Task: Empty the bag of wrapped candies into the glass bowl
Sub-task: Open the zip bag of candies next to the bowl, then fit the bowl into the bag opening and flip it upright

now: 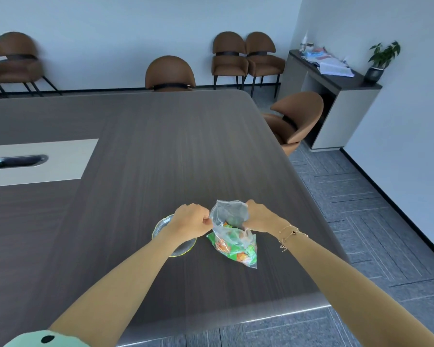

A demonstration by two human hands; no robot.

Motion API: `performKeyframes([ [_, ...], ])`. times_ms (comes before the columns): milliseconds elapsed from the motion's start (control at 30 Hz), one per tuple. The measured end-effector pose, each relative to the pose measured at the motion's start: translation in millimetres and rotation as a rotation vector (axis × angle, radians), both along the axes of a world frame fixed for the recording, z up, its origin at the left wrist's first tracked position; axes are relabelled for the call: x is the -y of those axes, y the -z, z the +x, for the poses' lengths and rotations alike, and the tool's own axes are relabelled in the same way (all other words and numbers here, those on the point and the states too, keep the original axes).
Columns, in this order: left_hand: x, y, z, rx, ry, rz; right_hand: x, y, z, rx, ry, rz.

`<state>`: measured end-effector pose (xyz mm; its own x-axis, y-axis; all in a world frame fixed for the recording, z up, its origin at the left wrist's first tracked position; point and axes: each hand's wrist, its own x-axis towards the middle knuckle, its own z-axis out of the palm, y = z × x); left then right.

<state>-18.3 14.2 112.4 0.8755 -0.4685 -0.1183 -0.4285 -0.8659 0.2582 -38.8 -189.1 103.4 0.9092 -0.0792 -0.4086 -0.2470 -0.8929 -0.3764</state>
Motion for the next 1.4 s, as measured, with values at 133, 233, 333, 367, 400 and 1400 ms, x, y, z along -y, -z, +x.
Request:
performKeyframes([
  [133, -9, -4, -2, 0.102, 0.15, 0.18, 28, -11, 8, 0.208, 0.052, -0.118],
  [233, -15, -6, -1, 0.132, 0.143, 0.183, 41, -19, 8, 0.265, 0.059, -0.096],
  [333, -19, -7, 1, 0.1, 0.049, 0.105, 38, -19, -4, 0.278, 0.107, 0.058],
  [367, -20, -7, 1, 0.074, 0.007, 0.061, 37, -17, -9, 0.243, 0.158, 0.155],
  [400, -21, -7, 2, 0.047, -0.038, 0.006, 37, -12, -14, 0.193, 0.21, 0.237],
  [1400, -69, 83, -40, -0.34, -0.029, -0.18, -53, 2, 7, -0.019, 0.255, 0.704],
])
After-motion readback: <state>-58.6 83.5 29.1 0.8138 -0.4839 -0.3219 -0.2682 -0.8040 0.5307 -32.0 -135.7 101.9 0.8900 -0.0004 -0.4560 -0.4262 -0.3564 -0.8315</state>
